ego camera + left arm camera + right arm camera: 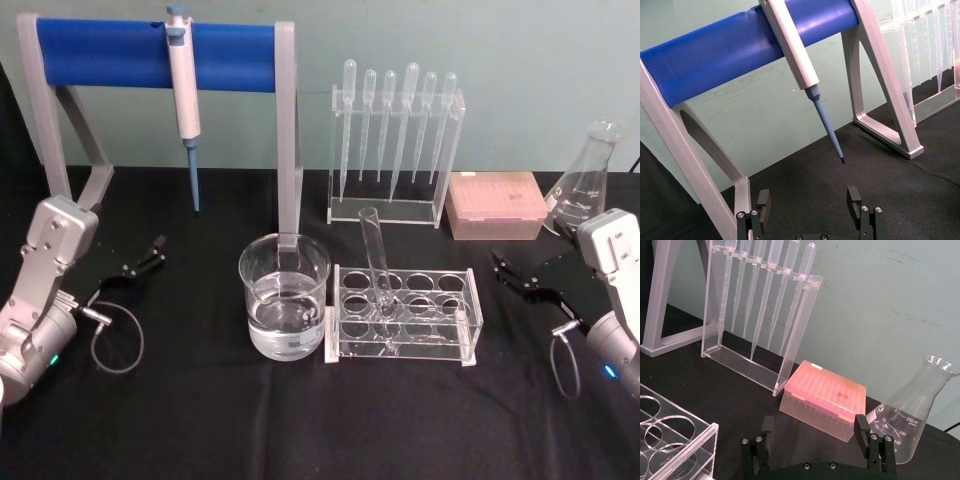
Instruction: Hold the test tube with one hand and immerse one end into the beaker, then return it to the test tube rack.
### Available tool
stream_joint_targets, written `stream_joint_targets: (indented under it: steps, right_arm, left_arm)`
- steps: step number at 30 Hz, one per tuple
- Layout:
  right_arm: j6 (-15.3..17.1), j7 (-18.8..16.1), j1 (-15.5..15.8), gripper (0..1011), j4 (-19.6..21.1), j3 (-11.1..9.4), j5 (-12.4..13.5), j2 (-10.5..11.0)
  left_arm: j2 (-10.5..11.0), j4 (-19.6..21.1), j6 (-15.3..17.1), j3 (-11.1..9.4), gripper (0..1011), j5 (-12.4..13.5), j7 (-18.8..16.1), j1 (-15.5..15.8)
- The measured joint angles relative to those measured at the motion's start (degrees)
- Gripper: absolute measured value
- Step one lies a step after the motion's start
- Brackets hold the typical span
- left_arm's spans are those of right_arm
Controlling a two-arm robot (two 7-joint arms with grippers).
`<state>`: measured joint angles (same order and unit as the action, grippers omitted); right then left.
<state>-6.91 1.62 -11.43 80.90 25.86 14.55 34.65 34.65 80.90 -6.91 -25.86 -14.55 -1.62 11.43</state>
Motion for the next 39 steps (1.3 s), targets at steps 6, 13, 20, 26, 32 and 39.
stream_joint_targets:
  steps: [6,13,20,26,32,39]
  right_arm:
    - [0.00,0.00,0.00,1004,0.00,0.00,0.00,0.00]
    - [0.00,0.00,0.00,1004,0.00,0.00,0.00,0.00]
    - [0.00,0.00,0.00,1004,0.00,0.00,0.00,0.00]
    - [0.00,0.00,0.00,1004,0.00,0.00,0.00,0.00]
    - [0.00,0.00,0.00,1004,0.00,0.00,0.00,0.00]
    - [0.03,0.01,0.15,1004,0.22,-0.11,-0.15,0.09]
  left_arm:
    - [0.00,0.00,0.00,0.00,1000,0.00,0.00,0.00]
    - [0.00,0.00,0.00,0.00,1000,0.00,0.00,0.00]
    - [0.00,0.00,0.00,0.00,1000,0.00,0.00,0.00]
    - [0.00,0.00,0.00,0.00,1000,0.00,0.00,0.00]
    - [0.00,0.00,0.00,0.00,1000,0.00,0.00,0.00]
    - [0.00,0.00,0.00,0.00,1000,0.00,0.00,0.00]
